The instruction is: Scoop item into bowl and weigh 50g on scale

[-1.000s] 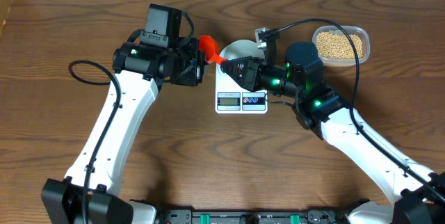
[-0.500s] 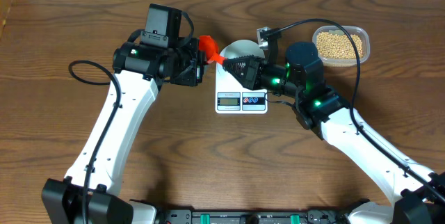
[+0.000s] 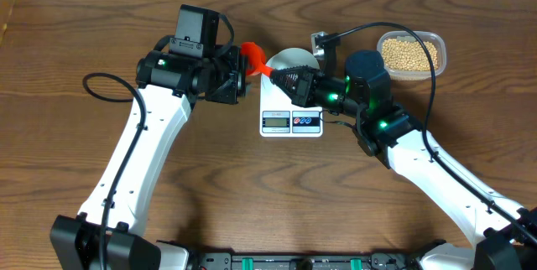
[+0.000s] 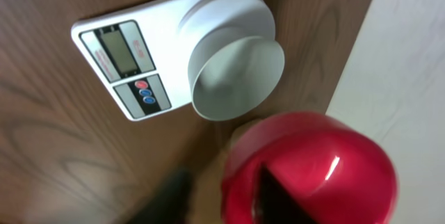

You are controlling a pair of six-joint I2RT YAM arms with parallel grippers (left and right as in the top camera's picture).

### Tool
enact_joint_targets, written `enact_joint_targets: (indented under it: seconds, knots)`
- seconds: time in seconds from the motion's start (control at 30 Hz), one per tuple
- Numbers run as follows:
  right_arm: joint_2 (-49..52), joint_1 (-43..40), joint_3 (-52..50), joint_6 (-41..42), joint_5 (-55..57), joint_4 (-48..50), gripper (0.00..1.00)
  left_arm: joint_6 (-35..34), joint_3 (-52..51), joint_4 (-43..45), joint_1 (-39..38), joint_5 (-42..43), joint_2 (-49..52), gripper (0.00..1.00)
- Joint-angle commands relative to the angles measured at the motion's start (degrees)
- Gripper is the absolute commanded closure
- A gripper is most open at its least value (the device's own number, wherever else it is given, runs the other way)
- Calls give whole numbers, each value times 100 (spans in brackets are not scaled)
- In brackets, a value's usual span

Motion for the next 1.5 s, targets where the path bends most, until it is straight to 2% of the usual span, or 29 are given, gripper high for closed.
enact_joint_targets:
  seconds: [0.0,0.07,0.27,0.57,0.73,0.93,1.1,1.2,1.37,1.47]
  knots:
    - [2,20,109,35,66,-2,99,39,-50,-37,-11,-79,63,37]
    - [2,20,109,33,79,-2,99,39,-50,-37,-11,-79,63,30]
    - [2,-9,109,28,365,-105,99,72,-48,24,-7,-17,61,30]
    - [2,-411,107,-133,667,-610,99,1375,-48,859,-7,426,24,29]
    - [2,-678,107,-498,629,-820,99,2481,-48,1167,4,437,-61,30]
    - [-2,-1003,109,-1082,297,-988,99,4625,-48,1259,188,400,-186,32]
    - [-48,-1233,120,-1257,-109,-1005,99,4992,-48,1259,468,446,-205,34]
    - [-81,-1316,214,-1429,-280,-1222,99,5635,-48,1261,640,798,-208,34]
    - [-92,-1335,730,-2094,-280,-2229,99,7379,-48,1257,791,1836,-208,34]
    - [-92,-1335,1200,-2555,-243,-2914,99,7740,-48,1255,793,2103,-208,33]
